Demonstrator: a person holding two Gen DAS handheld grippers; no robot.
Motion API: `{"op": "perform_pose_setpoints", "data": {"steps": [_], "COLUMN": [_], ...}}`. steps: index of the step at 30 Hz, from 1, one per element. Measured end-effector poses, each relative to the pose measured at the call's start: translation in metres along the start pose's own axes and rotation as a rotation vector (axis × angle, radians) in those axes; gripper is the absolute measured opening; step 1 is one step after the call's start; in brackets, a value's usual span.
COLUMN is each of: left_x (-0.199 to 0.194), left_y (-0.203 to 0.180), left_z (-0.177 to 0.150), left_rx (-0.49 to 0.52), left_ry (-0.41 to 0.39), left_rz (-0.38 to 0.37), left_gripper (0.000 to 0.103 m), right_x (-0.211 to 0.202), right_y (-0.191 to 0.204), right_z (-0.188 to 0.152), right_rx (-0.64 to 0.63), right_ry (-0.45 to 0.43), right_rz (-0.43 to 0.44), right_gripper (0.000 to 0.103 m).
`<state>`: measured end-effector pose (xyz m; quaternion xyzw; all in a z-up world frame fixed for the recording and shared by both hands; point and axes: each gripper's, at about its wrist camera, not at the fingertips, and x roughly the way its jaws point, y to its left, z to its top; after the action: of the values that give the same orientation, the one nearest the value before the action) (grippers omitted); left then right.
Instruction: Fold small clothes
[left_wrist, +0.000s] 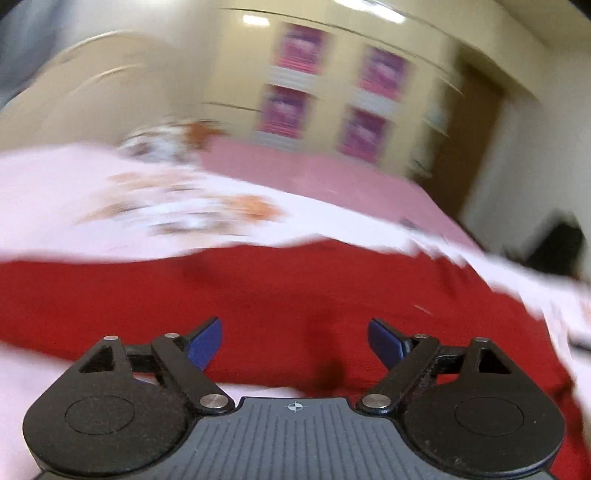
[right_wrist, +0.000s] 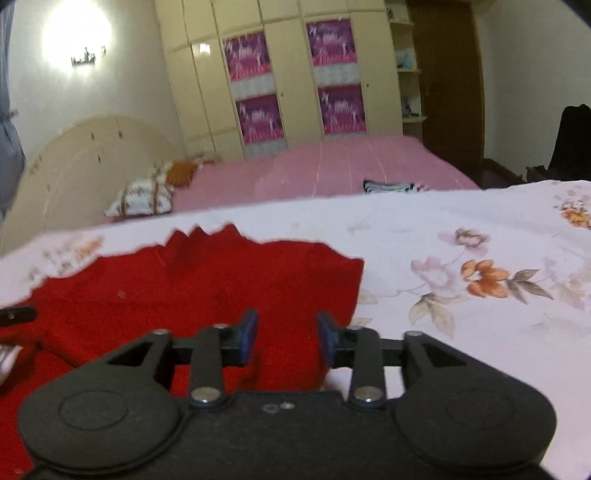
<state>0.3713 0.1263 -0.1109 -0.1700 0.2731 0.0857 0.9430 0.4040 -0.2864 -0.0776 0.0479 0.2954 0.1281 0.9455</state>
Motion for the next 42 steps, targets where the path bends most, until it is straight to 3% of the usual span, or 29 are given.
{"op": "perform_pose_setpoints", "data": {"steps": [4,5,9,10,13,19,25,27,28,30,36,40,42], "left_x": [-0.048,-0.056,-0.061,-0.058,-0.054,-0.052,-0.04,-0.034,-0.033,-0.037,-0.016,0.021,0.042], "left_y": [0.124,0.154,0.239,0.25,0.267,0.265,0.265,0.256,0.249,0.23,0.076,-0.038,-0.087], "left_z": [-0.006,-0.009,-0.023,-0.024,-0.025,-0.032,-0.013,0.0,0.006,0.019,0.063,0.056,0.036], "left_rx": [-0.364,-0.456,-0.783,-0.832,-0.912,-0.931,-0.849,-0.73,-0.679,-0.59,-0.193,-0.035,0.026], "left_ry": [-0.078,-0.086,-0.123,-0.128,-0.163,-0.196,-0.163,-0.116,-0.099,-0.126,-0.092,0.007,0.083], "left_rz": [0.14,0.173,0.086,0.069,0.052,0.006,0.056,0.134,0.153,0.11,-0.118,-0.227,-0.269], "left_gripper": [0.083,0.068,0.042,0.038,0.036,0.037,0.036,0.009,0.007,0.007,0.007,0.007,0.007], "right_x": [-0.019,-0.018,-0.02,-0.022,-0.025,-0.04,-0.047,-0.045,-0.042,-0.039,-0.026,-0.026,-0.028], "right_y": [0.002,0.004,0.011,0.015,0.028,0.043,0.043,0.044,0.044,0.045,0.048,0.047,0.043], "right_z": [-0.012,-0.015,-0.027,-0.028,-0.026,-0.011,-0.007,-0.008,-0.009,-0.011,-0.014,-0.013,-0.012], "right_rx": [0.033,0.042,0.082,0.085,0.095,0.081,0.077,0.081,0.083,0.088,0.111,0.129,0.145], "right_ry": [0.038,0.049,0.08,0.081,0.078,0.043,0.04,0.047,0.052,0.059,0.067,0.058,0.053], "right_rz": [0.02,0.02,0.031,0.036,0.06,0.071,0.05,0.05,0.048,0.046,0.053,0.054,0.043], "right_gripper": [0.041,0.041,0.041,0.041,0.041,0.041,0.041,0.041,0.041,0.041,0.041,0.041,0.041]}}
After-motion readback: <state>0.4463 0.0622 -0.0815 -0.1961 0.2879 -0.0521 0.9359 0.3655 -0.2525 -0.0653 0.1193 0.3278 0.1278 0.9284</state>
